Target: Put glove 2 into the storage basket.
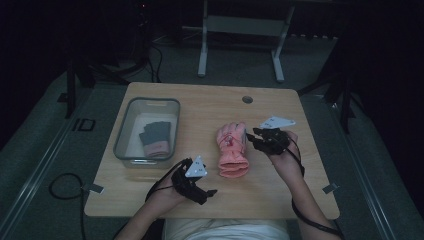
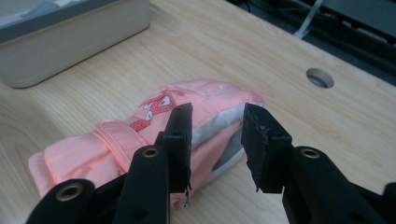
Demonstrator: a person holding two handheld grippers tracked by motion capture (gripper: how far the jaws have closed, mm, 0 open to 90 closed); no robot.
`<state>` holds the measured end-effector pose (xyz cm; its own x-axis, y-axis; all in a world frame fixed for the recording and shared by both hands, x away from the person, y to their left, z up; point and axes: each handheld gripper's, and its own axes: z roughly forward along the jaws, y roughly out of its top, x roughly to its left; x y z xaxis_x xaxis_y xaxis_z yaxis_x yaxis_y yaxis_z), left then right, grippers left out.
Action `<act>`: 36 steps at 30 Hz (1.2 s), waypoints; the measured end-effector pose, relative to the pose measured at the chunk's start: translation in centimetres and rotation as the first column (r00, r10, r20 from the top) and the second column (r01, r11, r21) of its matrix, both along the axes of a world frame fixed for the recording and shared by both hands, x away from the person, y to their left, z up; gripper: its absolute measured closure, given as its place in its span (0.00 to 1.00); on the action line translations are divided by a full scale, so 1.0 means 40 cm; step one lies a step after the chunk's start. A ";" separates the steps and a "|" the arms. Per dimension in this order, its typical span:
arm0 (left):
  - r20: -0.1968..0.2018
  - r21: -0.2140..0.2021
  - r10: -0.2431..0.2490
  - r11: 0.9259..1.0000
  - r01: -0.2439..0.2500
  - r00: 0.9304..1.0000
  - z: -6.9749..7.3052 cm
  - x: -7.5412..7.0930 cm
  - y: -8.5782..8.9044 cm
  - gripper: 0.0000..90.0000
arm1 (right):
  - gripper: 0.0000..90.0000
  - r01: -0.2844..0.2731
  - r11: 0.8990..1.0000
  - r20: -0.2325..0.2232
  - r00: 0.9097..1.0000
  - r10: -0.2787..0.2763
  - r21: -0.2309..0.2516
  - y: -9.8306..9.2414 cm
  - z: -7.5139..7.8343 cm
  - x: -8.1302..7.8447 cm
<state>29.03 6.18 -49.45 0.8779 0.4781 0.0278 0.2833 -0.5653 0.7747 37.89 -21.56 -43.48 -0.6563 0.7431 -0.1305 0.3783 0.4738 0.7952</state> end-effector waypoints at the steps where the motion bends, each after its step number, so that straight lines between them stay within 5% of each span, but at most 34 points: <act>1: 0.005 -0.004 0.013 1.000 -0.013 1.000 0.011 0.006 -0.001 0.13 | 0.71 -0.005 1.000 0.006 1.000 0.005 0.009 -0.007 0.001 -0.002; 4: 0.004 -0.020 0.071 0.997 -0.071 0.997 0.052 0.047 -0.011 0.16 | 0.71 -0.001 1.000 0.016 1.000 0.001 0.030 -0.020 -0.002 0.001; 7: 0.052 -0.004 0.135 0.991 -0.135 0.989 0.079 0.097 -0.032 0.19 | 0.71 0.004 0.999 0.002 1.000 -0.004 0.053 -0.022 -0.016 0.013; 10: 0.071 -0.017 0.202 0.979 -0.202 0.977 0.096 0.158 -0.049 0.37 | 0.71 0.006 0.997 -0.015 1.000 -0.005 0.076 -0.014 -0.034 0.026; 13: -0.001 -0.046 0.254 0.966 -0.253 0.967 0.089 0.233 -0.059 0.50 | 0.69 0.009 0.996 -0.033 0.999 -0.006 0.087 0.002 -0.054 0.042; 16: -0.061 -0.030 0.292 0.955 -0.295 0.954 0.061 0.283 -0.075 0.49 | 0.64 0.019 0.994 -0.051 0.999 -0.014 0.104 0.017 -0.068 0.057; 20: -0.134 0.019 0.268 0.963 -0.268 0.954 0.017 0.308 -0.109 0.37 | 0.60 0.020 0.992 -0.092 0.996 -0.008 0.123 0.036 -0.091 0.074; 26: -0.206 -0.005 0.286 0.956 -0.293 0.936 0.006 0.310 -0.096 0.29 | 0.59 0.045 0.992 -0.182 0.983 -0.023 0.117 0.020 -0.152 0.079; 30: -0.319 0.006 0.272 0.959 -0.285 0.908 -0.027 0.321 -0.098 0.23 | 0.54 0.047 0.992 -0.254 0.967 -0.015 0.120 -0.009 -0.180 0.081; 33: -0.361 0.023 0.283 0.955 -0.295 0.888 -0.053 0.333 -0.110 0.23 | 0.51 0.044 0.990 -0.317 0.949 0.001 0.135 -0.020 -0.197 0.088; 36: -0.414 0.027 0.293 0.950 -0.310 0.862 -0.082 0.350 -0.117 0.23 | 0.51 0.038 0.989 -0.361 0.932 0.017 0.146 -0.020 -0.214 0.098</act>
